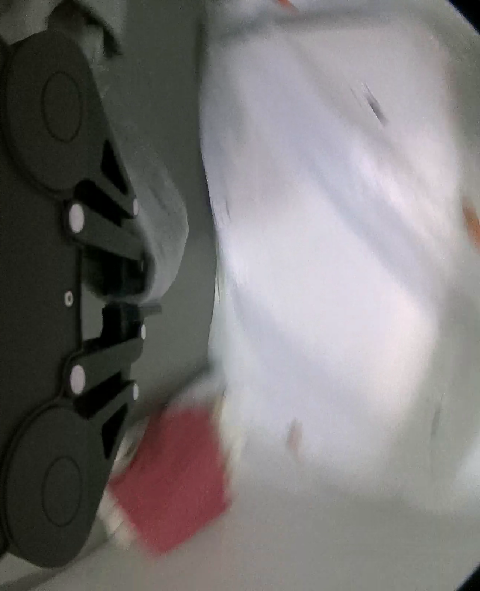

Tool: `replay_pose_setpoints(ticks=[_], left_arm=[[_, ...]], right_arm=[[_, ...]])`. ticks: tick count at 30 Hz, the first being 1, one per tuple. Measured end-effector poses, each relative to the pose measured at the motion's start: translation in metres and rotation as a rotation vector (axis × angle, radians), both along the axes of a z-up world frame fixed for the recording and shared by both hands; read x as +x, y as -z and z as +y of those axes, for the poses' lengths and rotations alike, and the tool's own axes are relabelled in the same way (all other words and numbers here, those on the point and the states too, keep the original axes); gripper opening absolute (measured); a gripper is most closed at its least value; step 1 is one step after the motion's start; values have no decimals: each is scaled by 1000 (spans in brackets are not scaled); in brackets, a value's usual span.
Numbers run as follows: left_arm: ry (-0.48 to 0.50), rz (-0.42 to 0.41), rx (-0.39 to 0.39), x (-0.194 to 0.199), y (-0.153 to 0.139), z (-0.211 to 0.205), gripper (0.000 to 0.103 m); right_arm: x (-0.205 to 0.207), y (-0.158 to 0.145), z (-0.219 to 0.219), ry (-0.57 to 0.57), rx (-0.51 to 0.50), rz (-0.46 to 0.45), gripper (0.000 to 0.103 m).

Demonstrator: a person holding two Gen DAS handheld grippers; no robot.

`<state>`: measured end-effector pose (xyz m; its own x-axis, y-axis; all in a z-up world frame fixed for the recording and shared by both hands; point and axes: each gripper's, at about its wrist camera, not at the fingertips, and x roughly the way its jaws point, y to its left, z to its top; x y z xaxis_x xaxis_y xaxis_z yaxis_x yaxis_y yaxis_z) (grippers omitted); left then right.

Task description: Fold clothes

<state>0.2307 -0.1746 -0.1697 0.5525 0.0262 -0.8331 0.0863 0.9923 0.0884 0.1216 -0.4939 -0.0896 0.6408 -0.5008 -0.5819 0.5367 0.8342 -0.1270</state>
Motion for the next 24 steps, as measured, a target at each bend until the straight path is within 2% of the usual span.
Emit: replay_pose_setpoints(ticks=[2,4,6,7,10,12,15,18,19,24], left_arm=[[-5,11,-24,-6,-1,-2,67],[10,11,-22,-12,-4,-9,67],[48,4,-14,-16,-7,-18,67],[70,1,-14,-18,-9,-23,67],[112,-9,-18,-22,-14,-38,69],[135,-25,-18,-22,-14,-47,71],[166,-71,-29,-22,-20,-58,71],[236,-104,-72,-18,-24,-69,71],[252,-100,-55,-15,-22,-74,71],[273,-58,138,14,7,-101,71]], right_arm=[[-20,17,-17,66,38,89,5],[-28,50,-20,72,21,272,6],[-41,80,-17,91,43,401,21],[-47,92,-15,98,64,443,22],[-56,100,-5,84,71,454,34],[-54,94,0,60,54,424,41],[-41,83,8,-19,58,358,43],[-29,82,20,-118,69,325,45],[-24,83,25,-160,78,317,45],[2,99,51,-343,160,313,47]])
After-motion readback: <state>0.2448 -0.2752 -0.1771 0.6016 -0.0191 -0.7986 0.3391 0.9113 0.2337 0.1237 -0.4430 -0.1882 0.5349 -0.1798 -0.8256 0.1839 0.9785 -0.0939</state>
